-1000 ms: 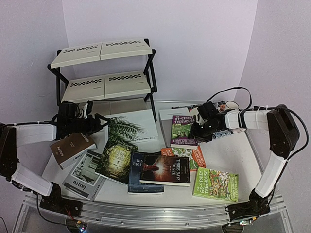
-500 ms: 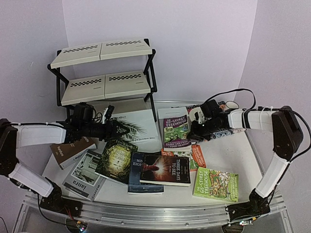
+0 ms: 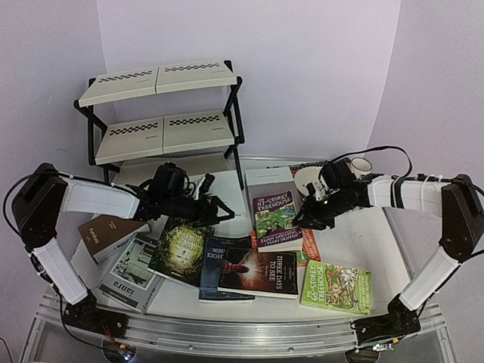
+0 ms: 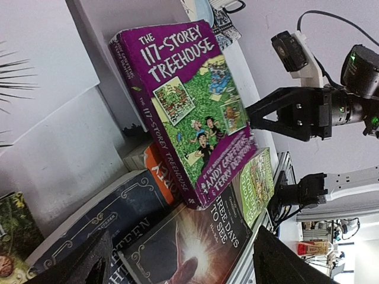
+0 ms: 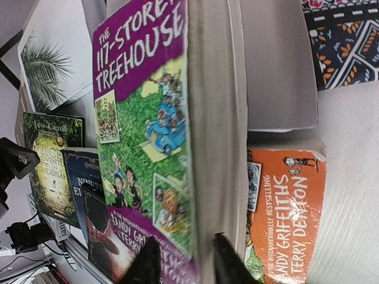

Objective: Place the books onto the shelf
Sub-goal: Move the book to the book pile, then pick up the book from the book pile.

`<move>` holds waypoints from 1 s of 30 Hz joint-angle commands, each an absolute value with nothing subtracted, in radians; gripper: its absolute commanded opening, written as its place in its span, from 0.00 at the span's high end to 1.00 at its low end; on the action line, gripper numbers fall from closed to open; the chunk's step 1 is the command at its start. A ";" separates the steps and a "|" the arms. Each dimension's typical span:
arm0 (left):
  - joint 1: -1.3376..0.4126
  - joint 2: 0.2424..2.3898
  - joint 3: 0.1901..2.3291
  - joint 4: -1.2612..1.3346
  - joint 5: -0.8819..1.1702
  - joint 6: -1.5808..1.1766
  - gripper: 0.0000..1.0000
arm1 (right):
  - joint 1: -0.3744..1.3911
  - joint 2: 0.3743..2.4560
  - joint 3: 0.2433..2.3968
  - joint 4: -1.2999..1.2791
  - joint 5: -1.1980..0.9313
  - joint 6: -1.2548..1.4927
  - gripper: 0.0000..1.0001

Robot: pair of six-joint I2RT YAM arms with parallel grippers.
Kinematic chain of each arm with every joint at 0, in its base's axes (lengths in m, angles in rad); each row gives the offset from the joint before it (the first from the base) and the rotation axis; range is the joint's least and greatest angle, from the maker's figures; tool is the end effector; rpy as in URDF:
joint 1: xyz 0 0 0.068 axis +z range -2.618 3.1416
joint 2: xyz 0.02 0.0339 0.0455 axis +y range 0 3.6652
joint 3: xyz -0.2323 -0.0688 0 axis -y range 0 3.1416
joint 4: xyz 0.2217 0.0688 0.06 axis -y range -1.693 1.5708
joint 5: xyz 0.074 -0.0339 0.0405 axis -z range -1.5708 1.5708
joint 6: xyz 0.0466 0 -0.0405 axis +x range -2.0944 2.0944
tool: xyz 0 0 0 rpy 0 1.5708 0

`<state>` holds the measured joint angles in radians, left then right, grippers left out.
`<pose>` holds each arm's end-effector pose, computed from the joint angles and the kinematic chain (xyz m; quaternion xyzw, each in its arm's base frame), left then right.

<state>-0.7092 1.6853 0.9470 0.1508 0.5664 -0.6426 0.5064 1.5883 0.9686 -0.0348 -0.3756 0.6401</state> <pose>0.2457 -0.2438 0.1766 0.1600 0.8416 -0.4757 0.1995 0.2825 0.1762 0.1944 -0.0235 0.8847 0.3763 0.2742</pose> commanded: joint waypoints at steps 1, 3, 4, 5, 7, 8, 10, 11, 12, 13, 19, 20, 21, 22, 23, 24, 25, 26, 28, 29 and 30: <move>-0.759 1.754 1.040 0.220 0.553 -0.698 0.18 | 0.513 1.571 0.939 -0.090 -0.345 0.623 0.41; -0.775 1.777 1.055 0.232 0.552 -0.712 0.18 | 0.513 1.578 0.921 -0.086 -0.340 0.627 0.38; -0.782 1.786 1.060 0.239 0.551 -0.718 0.19 | 0.514 1.583 0.911 -0.078 -0.343 0.632 0.38; -0.785 1.794 1.063 0.245 0.550 -0.720 0.19 | 0.513 1.591 0.903 -0.068 -0.352 0.637 0.38; -0.789 1.816 1.073 0.254 0.556 -0.730 0.19 | 0.513 1.605 0.884 -0.038 -0.366 0.652 0.38; -0.791 1.827 1.080 0.258 0.561 -0.734 0.19 | 0.513 1.612 0.875 -0.022 -0.372 0.661 0.38; -0.791 1.852 1.092 0.263 0.570 -0.743 0.20 | 0.513 1.631 0.857 0.024 -0.379 0.686 0.38; -0.793 1.862 1.093 0.266 0.570 -0.745 0.20 | 0.513 1.641 0.851 0.048 -0.382 0.703 0.38; -0.793 1.868 1.094 0.270 0.569 -0.747 0.20 | 0.513 1.652 0.846 0.069 -0.386 0.718 0.38; -0.793 1.874 1.096 0.274 0.567 -0.747 0.20 | 0.513 1.660 0.842 0.096 -0.395 0.734 0.38; -0.793 1.931 1.118 0.282 0.564 -0.742 0.25 | 0.508 1.720 0.816 0.276 -0.464 0.847 0.41; -0.793 1.938 1.123 0.283 0.561 -0.741 0.26 | 0.508 1.731 0.812 0.298 -0.474 0.862 0.41; -0.793 1.942 1.127 0.284 0.557 -0.739 0.26 | 0.507 1.741 0.807 0.327 -0.486 0.880 0.42; -0.793 1.945 1.129 0.284 0.551 -0.737 0.26 | 0.504 1.747 0.803 0.356 -0.495 0.897 0.42; -0.793 1.947 1.132 0.284 0.545 -0.733 0.26 | 0.505 1.751 0.801 0.383 -0.497 0.914 0.42; -0.792 1.949 1.135 0.284 0.542 -0.731 0.26 | 0.504 1.754 0.798 0.403 -0.498 0.927 0.43; -0.792 1.953 1.140 0.284 0.542 -0.730 0.26 | 0.505 1.755 0.794 0.421 -0.500 0.937 0.43; -0.792 1.959 1.147 0.284 0.544 -0.729 0.26 | 0.505 1.755 0.790 0.440 -0.502 0.946 0.45; -0.791 1.969 1.158 0.284 0.545 -0.729 0.26 | 0.504 1.754 0.785 0.479 -0.508 0.967 0.53; -0.790 1.971 1.159 0.284 0.542 -0.729 0.26 | 0.504 1.752 0.784 0.490 -0.511 0.974 0.63; -0.789 1.968 1.159 0.284 0.535 -0.729 0.26 | 0.505 1.748 0.783 0.500 -0.512 0.981 0.70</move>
